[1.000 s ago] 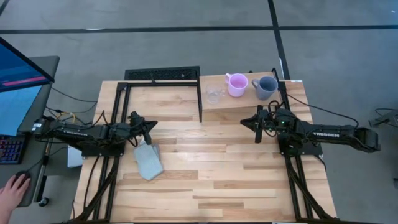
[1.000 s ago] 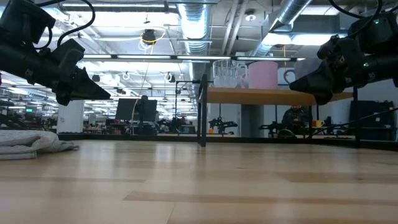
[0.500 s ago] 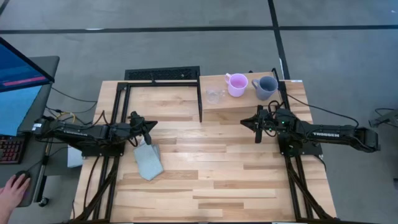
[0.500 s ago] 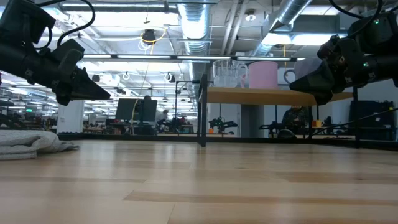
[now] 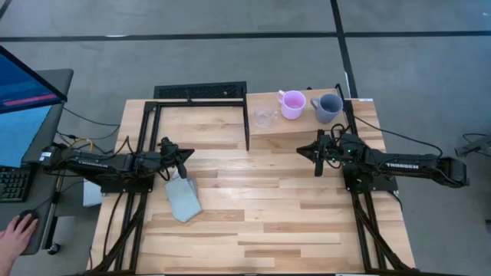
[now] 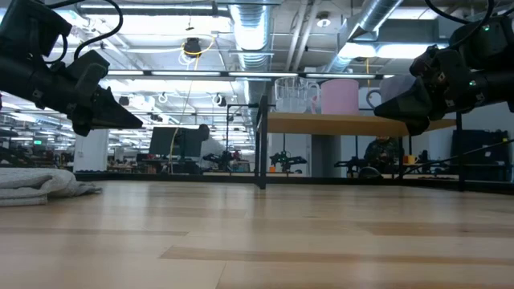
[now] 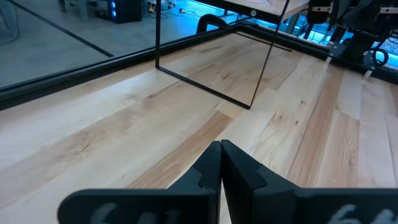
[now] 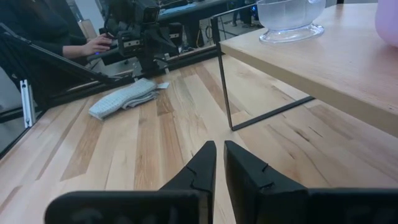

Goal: Stack small to large cups/mugs on shelf
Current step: Return to Home Position

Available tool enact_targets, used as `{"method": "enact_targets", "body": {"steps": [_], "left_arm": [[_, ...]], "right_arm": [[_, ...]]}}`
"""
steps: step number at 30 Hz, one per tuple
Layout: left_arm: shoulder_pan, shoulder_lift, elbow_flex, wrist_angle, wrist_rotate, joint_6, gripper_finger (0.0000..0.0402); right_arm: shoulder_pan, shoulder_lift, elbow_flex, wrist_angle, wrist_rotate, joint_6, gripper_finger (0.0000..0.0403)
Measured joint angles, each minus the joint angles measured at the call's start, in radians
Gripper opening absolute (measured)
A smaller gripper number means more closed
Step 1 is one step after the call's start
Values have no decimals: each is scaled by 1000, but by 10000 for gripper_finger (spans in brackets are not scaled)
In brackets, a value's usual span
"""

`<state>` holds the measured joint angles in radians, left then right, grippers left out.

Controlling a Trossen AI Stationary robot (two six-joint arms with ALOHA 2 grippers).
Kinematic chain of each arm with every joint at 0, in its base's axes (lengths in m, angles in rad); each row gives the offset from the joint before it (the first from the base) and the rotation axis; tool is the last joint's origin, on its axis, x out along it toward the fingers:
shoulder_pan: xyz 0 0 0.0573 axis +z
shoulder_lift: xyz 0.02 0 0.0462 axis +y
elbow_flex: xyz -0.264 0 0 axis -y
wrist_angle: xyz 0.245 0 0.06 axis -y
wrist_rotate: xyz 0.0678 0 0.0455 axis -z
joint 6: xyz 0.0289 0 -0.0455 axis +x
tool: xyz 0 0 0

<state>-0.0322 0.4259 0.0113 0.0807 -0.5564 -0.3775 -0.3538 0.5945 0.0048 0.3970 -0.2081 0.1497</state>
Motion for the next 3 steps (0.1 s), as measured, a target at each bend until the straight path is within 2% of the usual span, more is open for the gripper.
{"method": "enact_targets", "body": {"steps": [3], "left_arm": [[0,0,0,0,0,0,0]], "right_arm": [[0,0,0,0,0,0,56]]}}
